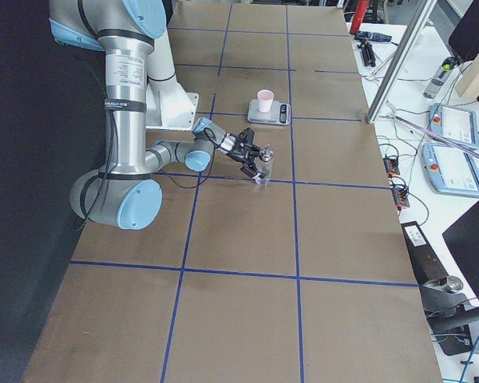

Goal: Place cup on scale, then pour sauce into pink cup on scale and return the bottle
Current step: 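Lower the glass sauce bottle onto the table and open the right gripper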

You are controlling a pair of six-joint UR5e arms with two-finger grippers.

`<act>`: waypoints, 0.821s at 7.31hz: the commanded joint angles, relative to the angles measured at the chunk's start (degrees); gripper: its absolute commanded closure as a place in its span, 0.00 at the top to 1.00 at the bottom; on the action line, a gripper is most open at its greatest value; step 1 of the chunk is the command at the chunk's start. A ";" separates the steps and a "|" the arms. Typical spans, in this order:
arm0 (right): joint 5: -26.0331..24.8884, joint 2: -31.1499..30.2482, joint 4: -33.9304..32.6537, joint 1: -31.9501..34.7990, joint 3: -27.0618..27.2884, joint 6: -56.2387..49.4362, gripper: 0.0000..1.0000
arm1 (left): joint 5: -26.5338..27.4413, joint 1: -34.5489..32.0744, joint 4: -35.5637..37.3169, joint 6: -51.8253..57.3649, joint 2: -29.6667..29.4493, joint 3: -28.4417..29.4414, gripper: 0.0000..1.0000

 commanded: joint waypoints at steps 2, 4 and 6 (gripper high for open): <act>-0.01 -4.22 0.00 -4.31 4.22 2.52 1.00 | -0.05 0.03 0.00 -0.02 0.00 0.00 1.00; 2.26 -12.99 -0.44 -6.25 14.82 2.71 1.00 | 0.04 0.03 0.00 -0.02 0.09 0.00 1.00; 4.11 -18.56 -6.62 -5.21 25.01 2.19 1.00 | 0.04 0.03 0.00 -0.02 0.09 0.00 1.00</act>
